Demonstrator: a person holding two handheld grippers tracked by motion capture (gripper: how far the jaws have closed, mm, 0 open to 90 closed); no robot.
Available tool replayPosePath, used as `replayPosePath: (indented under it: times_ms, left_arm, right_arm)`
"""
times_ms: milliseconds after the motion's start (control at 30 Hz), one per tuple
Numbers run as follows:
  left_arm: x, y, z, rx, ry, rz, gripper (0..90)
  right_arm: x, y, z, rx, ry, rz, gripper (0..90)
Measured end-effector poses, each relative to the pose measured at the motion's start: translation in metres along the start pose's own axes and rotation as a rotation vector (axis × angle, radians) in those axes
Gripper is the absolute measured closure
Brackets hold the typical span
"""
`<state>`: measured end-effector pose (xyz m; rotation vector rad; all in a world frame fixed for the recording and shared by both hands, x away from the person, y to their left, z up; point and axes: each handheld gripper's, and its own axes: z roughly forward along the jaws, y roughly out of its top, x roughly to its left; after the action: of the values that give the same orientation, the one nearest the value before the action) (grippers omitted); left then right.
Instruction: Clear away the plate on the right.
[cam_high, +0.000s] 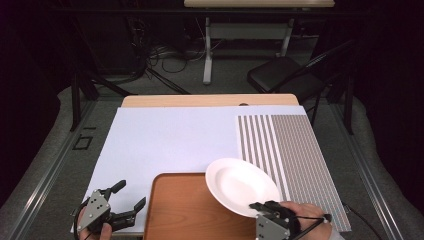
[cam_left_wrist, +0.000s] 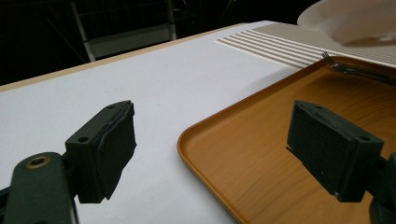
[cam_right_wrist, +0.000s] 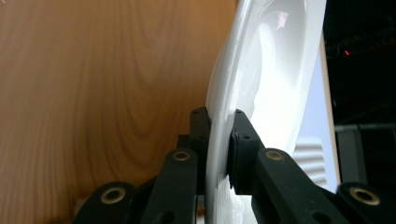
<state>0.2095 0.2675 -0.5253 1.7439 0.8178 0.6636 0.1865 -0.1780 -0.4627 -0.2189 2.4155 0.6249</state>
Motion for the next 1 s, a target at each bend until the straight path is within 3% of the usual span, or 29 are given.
replayPosePath:
  times_ms: [67, 100, 133, 233, 300, 367, 400, 433, 833, 1000]
  left_arm:
    - [0.0, 0.0, -0.001, -0.005, -0.001, -0.003, 15.3]
    - [0.0, 0.0, -0.001, -0.005, -0.001, -0.003, 15.2]
    - [0.001, 0.0, -0.002, -0.003, -0.001, 0.0, 15.3]
    - [0.001, 0.0, -0.002, -0.004, -0.004, -0.002, 15.2]
    - [0.002, 0.0, -0.003, -0.004, -0.006, 0.0, 15.2]
    - [0.002, -0.001, -0.003, -0.004, -0.005, -0.001, 15.3]
    - [0.003, -0.001, -0.003, -0.005, -0.004, -0.003, 15.2]
    - [0.003, -0.001, -0.003, -0.005, -0.004, -0.003, 15.2]
    - [0.002, -0.001, -0.001, -0.001, -0.006, -0.001, 15.2]
    - [0.001, -0.001, -0.001, 0.001, -0.01, 0.001, 15.2]
  right_arm:
    - [0.004, 0.008, 0.008, -0.009, 0.02, -0.003, 82.7]
    - [0.005, 0.013, 0.012, -0.017, 0.026, -0.031, 82.7]
    - [0.008, 0.017, 0.015, -0.012, 0.036, -0.016, 82.6]
    - [0.011, 0.028, 0.024, -0.042, 0.054, -0.061, 82.7]
    - [0.015, 0.032, 0.029, -0.047, 0.064, -0.047, 82.7]
    - [0.016, 0.036, 0.035, -0.073, 0.081, -0.07, 82.5]
    - [0.018, 0.037, 0.037, -0.059, 0.085, -0.064, 82.5]
    - [0.02, 0.038, 0.04, -0.071, 0.09, -0.058, 82.5]
    - [0.025, 0.029, 0.051, -0.002, 0.09, -0.086, 82.4]
    - [0.026, 0.026, 0.054, -0.014, 0.096, -0.081, 82.4]
